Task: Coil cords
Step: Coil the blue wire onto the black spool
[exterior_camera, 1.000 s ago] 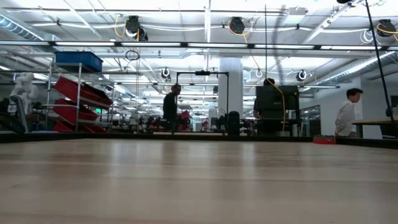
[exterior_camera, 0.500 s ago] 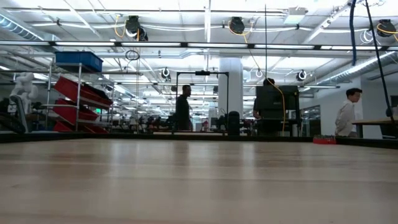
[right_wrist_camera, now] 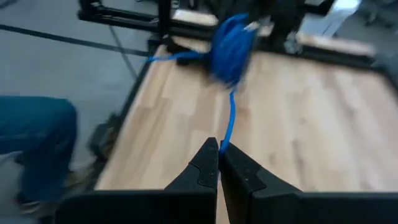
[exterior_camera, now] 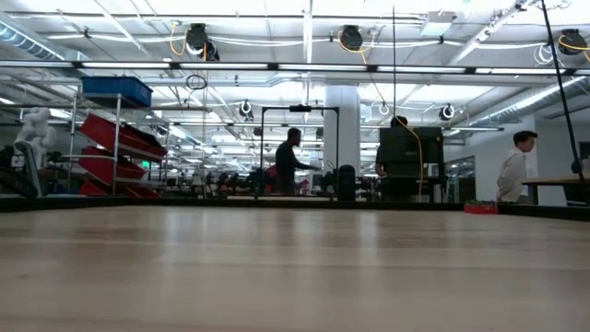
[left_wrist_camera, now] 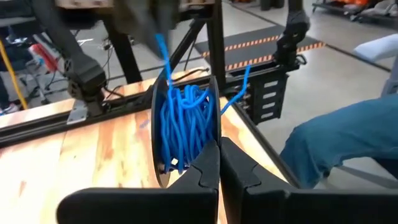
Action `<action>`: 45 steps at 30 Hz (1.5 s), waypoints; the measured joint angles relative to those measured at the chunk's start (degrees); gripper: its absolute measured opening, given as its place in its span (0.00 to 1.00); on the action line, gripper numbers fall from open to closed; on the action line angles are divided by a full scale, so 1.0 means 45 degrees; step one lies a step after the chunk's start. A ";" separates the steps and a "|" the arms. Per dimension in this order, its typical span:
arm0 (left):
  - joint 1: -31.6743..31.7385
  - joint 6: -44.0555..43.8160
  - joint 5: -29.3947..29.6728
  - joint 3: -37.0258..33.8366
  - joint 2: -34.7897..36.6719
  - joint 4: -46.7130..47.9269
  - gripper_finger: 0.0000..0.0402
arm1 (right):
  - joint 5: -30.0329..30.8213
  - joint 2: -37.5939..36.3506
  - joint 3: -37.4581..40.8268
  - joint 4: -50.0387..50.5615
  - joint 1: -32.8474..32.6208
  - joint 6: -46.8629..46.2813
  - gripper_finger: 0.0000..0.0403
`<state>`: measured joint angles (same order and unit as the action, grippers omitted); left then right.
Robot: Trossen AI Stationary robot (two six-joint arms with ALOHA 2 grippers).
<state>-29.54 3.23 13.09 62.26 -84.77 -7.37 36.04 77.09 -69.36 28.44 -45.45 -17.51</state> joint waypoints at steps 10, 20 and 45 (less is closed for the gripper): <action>0.0089 0.0004 -0.0197 0.0000 0.0000 -0.0258 0.00 | -0.0093 0.0051 -0.0550 -0.1379 0.1659 0.4024 0.00; 0.0383 0.0013 -0.0205 0.0000 -0.0005 -0.0305 0.00 | -0.1698 0.0148 -0.0550 -0.3303 0.1938 0.6837 0.00; 0.1209 0.0401 -0.3382 0.0005 -0.0816 -0.2051 0.00 | -0.4782 0.0896 -0.0550 -0.4467 0.3425 1.0480 0.00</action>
<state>-24.10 5.04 -2.13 62.28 -88.44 -16.60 14.52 81.12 -71.83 8.34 -30.04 29.65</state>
